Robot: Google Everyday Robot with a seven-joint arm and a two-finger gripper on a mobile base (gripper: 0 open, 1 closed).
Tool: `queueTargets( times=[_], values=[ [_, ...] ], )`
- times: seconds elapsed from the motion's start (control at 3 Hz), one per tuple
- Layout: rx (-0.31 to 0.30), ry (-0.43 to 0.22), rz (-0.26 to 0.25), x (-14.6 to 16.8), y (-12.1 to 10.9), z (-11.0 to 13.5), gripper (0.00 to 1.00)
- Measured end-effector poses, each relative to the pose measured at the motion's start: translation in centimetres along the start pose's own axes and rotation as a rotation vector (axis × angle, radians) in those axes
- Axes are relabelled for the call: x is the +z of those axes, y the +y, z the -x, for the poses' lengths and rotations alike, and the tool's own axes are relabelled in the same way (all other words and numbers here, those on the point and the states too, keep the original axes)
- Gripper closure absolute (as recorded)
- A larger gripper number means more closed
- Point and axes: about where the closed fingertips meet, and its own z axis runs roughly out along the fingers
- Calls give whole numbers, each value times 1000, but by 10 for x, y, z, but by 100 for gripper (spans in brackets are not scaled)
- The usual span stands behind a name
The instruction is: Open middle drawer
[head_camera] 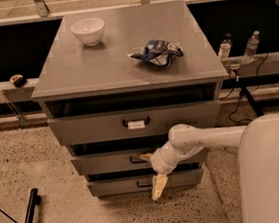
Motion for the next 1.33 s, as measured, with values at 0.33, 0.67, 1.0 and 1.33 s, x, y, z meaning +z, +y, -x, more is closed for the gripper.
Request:
queueTargets(
  times=[0.33, 0.67, 1.0, 1.33],
  values=[
    [0, 10, 12, 3, -4, -1, 0],
    [-7, 14, 29, 4, -6, 1, 16],
    [-5, 18, 49, 9, -4, 0, 22],
    [-3, 13, 52, 6, 1, 1, 20]
  ],
)
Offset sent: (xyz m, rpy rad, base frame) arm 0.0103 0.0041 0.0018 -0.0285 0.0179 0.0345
